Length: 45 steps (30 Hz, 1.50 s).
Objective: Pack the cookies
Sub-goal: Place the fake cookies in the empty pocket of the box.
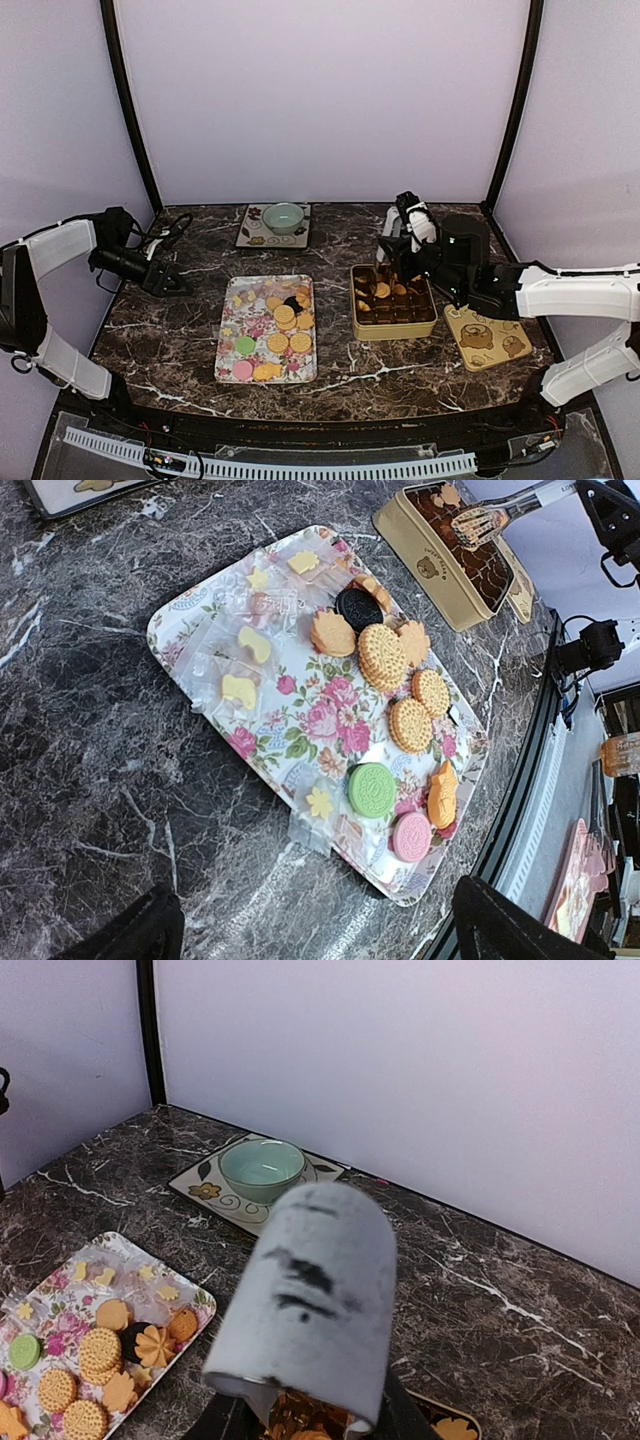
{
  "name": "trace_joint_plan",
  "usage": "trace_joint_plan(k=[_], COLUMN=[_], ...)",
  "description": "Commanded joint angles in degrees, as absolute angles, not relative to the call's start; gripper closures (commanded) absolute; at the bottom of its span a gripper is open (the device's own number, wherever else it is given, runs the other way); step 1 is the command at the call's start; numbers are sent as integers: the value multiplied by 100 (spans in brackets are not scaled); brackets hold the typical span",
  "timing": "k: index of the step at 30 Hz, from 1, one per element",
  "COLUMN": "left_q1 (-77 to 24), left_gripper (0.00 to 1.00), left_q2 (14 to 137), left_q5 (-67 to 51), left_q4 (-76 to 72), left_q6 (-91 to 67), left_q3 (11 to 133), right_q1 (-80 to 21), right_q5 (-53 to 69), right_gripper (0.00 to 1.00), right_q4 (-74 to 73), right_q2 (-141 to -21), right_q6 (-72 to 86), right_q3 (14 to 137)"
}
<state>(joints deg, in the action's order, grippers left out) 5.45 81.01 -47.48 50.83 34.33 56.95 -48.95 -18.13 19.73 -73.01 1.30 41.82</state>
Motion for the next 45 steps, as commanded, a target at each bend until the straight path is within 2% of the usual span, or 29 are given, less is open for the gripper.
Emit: trace_joint_plan(k=[1, 25, 33, 45], left_q1=[527, 525, 527, 525], left_gripper=[4, 4, 4, 4], left_q2=[8065, 8058, 8051, 8077], left_q5=[-4738, -4715, -4704, -4720], left_q4=[5094, 5116, 5149, 5146], left_q6=[3462, 3428, 3432, 3430], left_q3=[5687, 5740, 5773, 5783], right_q1=[-4852, -4862, -4863, -4962], right_q5=[-1928, -1658, -1582, -1464], right_gripper=[73, 72, 61, 61], right_q4=[2177, 2082, 2083, 1845], right_q2=[-7010, -6694, -6749, -6594], right_q6=[130, 489, 530, 451], right_q3=[4104, 3776, 3834, 4208])
